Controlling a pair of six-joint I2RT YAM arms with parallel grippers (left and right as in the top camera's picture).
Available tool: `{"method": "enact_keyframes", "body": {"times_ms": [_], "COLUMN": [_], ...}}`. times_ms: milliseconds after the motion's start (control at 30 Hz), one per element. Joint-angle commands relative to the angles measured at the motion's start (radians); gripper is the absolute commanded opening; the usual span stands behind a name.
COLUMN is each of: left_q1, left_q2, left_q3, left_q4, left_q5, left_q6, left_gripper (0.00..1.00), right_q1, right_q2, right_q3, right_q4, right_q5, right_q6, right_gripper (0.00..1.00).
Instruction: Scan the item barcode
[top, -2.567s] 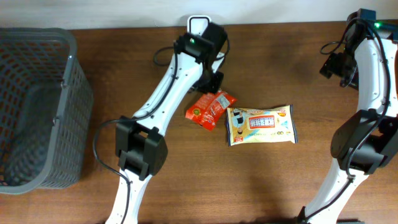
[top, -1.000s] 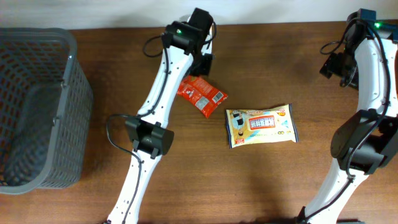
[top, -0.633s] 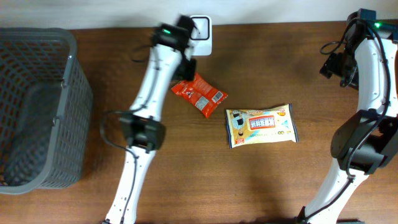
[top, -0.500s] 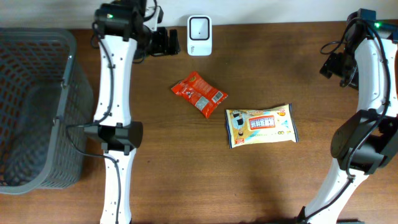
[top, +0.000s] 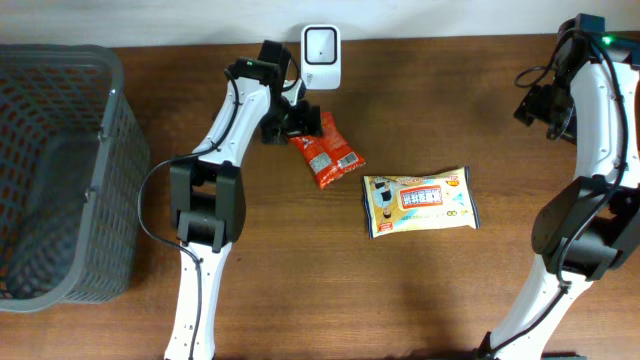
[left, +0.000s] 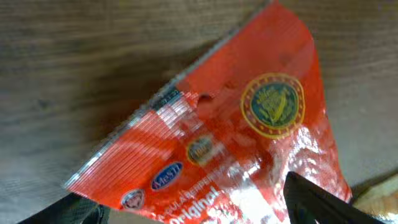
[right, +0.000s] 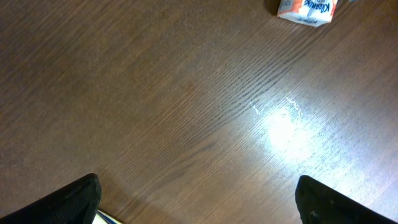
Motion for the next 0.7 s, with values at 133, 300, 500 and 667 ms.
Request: {"method": "enact_keyframes", "body": {"times_ms": [133,300,500,667], "left_q1": [0.001,0.028,0.028,0.014], "left_q2": [0.000,-0.064,-0.324,-0.317], "left_q3": [-0.086,0.004,0.046,0.004], "left_q4": [0.171,0.058,-0.005,-0.064], "left_q5": [-0.021,-0.244,-0.777,-0.908], "left_q6": [-0.002,0.003,0.185,0.193], "left_gripper": [0.22,0.00,0.00,0.00], "right_q1": [-0.002,-0.002,-0.002,-0.002], "right_q2": [-0.024,-0.024,-0.024,-0.024], "right_q3": [0.012,0.012,0.012,0.012], "right_q4": [0.000,0.000,0.000,0.000], "right_q5": [0.002,0.002,0.002,0.002], "right_q6": [0.013,0.013,0.013,0.013], "right_gripper": [0.99,0.99,0.99,0.99]}}
